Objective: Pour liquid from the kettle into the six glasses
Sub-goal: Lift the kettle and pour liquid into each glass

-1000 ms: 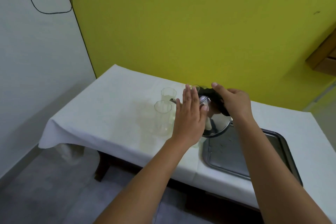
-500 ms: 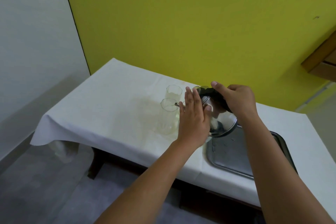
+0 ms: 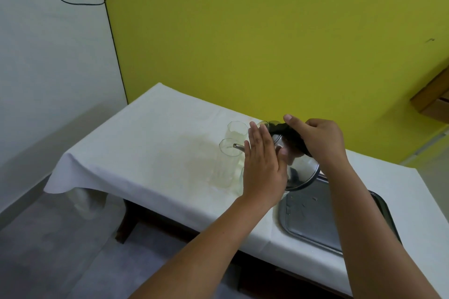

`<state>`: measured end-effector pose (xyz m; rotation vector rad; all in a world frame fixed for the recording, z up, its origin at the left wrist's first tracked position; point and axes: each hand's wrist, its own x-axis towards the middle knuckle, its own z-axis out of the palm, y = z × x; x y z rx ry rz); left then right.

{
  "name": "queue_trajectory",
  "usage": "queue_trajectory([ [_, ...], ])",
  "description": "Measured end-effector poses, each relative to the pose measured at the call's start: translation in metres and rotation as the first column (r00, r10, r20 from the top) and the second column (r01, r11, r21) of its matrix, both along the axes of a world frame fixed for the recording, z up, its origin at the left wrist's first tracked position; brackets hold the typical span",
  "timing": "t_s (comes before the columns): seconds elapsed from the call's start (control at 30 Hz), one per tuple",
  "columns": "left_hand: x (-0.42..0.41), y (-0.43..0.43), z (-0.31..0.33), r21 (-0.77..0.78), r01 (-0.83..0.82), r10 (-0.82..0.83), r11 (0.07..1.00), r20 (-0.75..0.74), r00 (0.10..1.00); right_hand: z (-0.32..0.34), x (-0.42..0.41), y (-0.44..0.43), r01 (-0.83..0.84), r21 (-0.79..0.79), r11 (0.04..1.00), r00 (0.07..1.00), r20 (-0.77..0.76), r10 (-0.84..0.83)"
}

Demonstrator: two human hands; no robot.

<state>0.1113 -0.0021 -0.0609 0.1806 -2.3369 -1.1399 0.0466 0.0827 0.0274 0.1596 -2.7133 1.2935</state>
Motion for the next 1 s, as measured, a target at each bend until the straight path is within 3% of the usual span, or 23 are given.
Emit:
queue_trajectory([
  [1.0, -0.017, 0.036, 0.008, 0.124, -0.182, 0.182, 0.975, 0.009, 0.983, 0.011, -0.036, 0.009, -0.212, 0.094, 0.973, 0.977, -0.007, 0.213],
])
